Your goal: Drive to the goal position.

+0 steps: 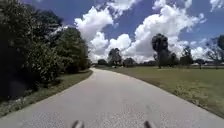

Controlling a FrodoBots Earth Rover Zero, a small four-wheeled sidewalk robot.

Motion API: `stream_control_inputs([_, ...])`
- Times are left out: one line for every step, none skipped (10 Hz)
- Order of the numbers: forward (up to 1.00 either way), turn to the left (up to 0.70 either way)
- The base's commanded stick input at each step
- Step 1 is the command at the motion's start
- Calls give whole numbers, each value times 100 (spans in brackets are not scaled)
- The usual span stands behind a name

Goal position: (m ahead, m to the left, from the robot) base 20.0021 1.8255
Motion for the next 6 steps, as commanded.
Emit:
stream_control_inputs([50, 0])
stream_control_inputs([50, 0])
stream_control_inputs([50, 0])
stream_control_inputs([50, 0])
stream_control_inputs([50, 0])
stream_control_inputs([50, 0])
